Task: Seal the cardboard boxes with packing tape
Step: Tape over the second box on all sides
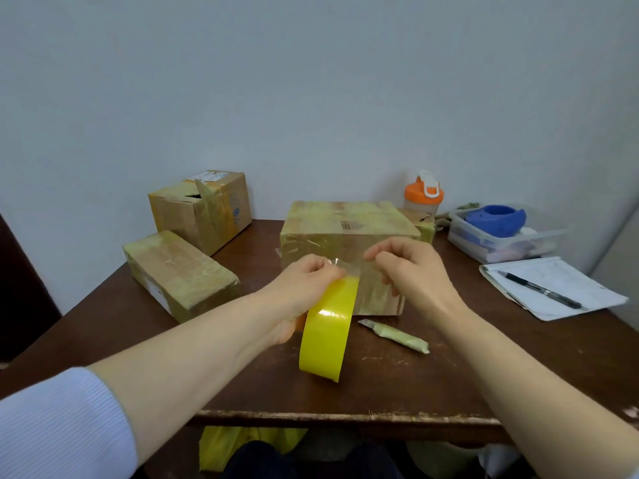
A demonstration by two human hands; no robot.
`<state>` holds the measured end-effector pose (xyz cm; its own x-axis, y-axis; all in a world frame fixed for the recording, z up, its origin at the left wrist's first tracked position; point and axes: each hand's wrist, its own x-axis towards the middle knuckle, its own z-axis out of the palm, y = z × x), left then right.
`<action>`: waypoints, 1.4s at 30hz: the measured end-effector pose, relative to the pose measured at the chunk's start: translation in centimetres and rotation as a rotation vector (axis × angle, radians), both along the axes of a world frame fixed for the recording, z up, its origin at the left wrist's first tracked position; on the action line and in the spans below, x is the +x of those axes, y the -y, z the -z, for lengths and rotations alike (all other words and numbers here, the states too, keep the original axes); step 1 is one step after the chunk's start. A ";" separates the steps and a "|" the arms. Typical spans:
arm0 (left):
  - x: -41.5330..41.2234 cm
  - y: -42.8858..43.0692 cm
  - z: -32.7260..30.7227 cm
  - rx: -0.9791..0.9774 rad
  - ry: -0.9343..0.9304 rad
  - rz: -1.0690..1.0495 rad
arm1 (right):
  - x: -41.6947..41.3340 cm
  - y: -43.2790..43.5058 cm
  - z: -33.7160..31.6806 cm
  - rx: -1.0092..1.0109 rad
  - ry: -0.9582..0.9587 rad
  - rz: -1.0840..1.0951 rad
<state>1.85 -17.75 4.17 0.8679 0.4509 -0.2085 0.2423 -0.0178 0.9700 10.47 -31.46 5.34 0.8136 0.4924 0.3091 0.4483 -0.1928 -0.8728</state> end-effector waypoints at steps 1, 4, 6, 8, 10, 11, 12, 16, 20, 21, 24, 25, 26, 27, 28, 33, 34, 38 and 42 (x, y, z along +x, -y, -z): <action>0.3 0.7 -0.2 -0.002 0.016 0.015 | -0.1 1.0 0.2 -0.007 -0.124 -0.022; 1.5 2.8 -0.6 -0.004 0.049 0.065 | -0.3 3.7 0.4 0.036 -0.278 -0.030; 2.4 4.3 -0.5 0.008 0.064 0.099 | -0.1 4.9 0.7 0.063 -0.215 -0.003; 3.2 5.8 -0.4 0.020 0.072 0.134 | 0.3 5.9 0.8 0.086 -0.167 0.042; 4.0 7.2 -0.3 0.037 0.081 0.151 | 0.9 6.8 1.1 0.100 -0.135 0.085; 4.3 7.8 -0.3 0.044 0.089 0.152 | 1.1 7.3 1.2 0.114 -0.120 0.103; 4.8 8.4 -0.3 0.049 0.098 0.152 | 1.3 7.8 1.4 0.136 -0.103 0.121; 6.4 10.4 -0.2 0.051 0.113 0.153 | 2.2 9.8 1.7 0.202 -0.037 0.186; 7.7 11.7 0.2 0.028 0.112 0.143 | 3.3 11.5 1.3 0.240 -0.035 0.130; 8.0 11.9 0.4 0.025 0.109 0.144 | 3.5 11.7 1.3 0.223 -0.017 0.118; 8.7 12.4 0.6 0.005 0.114 0.155 | 4.3 12.3 1.5 0.174 0.025 0.118; 8.9 12.4 0.6 0.004 0.113 0.161 | 4.4 12.4 1.6 0.151 0.035 0.119; 9.0 12.5 0.7 0.007 0.109 0.169 | 4.6 12.5 1.6 0.121 0.050 0.122; 9.2 12.5 0.7 0.010 0.101 0.177 | 4.7 12.6 1.6 0.087 0.066 0.126; 9.3 12.6 0.8 0.013 0.094 0.182 | 4.8 12.6 1.7 0.054 0.078 0.134; 9.5 12.7 0.8 -0.012 0.079 0.197 | 5.2 12.6 1.8 -0.069 0.136 0.219; 9.4 12.7 0.6 -0.029 0.069 0.205 | 5.2 12.6 1.9 -0.098 0.165 0.240; 9.5 12.8 0.7 -0.095 0.063 0.246 | 4.8 12.2 2.0 -0.242 0.313 0.319; 9.7 12.5 0.7 -0.200 0.101 0.307 | 4.7 12.1 2.2 -0.306 0.377 0.363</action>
